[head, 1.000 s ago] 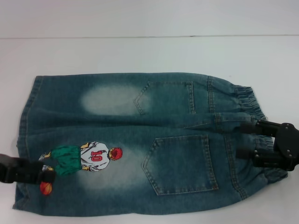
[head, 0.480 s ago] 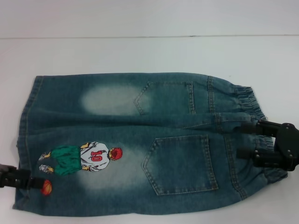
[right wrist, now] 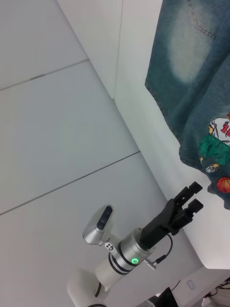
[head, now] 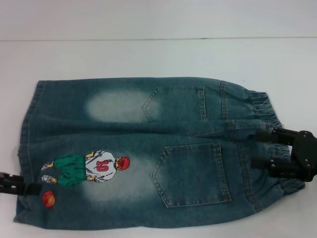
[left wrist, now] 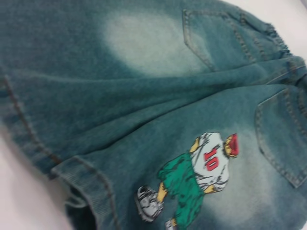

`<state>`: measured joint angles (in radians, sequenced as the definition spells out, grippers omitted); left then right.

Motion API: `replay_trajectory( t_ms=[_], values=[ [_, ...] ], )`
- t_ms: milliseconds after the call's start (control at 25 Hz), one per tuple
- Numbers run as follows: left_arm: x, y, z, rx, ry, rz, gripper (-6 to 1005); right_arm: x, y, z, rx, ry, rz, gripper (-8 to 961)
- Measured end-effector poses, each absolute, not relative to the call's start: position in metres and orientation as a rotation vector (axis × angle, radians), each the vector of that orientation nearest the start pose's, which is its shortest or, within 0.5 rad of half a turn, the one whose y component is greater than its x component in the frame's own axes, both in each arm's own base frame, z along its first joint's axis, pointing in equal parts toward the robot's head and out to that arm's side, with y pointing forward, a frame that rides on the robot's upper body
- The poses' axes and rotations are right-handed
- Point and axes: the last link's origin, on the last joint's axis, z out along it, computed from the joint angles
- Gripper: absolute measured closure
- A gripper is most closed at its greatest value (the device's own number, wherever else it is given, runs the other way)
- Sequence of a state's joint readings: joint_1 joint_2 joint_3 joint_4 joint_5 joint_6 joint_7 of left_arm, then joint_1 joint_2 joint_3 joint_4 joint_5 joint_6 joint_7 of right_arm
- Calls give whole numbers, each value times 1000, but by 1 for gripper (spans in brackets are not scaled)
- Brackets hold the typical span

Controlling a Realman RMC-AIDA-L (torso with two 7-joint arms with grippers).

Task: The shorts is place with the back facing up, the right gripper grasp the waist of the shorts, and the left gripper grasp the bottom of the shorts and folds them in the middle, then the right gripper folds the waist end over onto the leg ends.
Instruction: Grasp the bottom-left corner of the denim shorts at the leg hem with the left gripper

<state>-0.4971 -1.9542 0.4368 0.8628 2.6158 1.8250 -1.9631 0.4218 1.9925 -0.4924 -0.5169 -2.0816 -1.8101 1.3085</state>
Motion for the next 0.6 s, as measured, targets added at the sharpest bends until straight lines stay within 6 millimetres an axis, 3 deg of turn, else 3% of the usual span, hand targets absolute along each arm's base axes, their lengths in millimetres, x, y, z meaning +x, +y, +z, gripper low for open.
replay_trajectory(
  t_ms=[600],
  values=[
    [-351,281,92,-2481,-1572,-7,139,307,270,30,-2709,789,900,69]
  ],
)
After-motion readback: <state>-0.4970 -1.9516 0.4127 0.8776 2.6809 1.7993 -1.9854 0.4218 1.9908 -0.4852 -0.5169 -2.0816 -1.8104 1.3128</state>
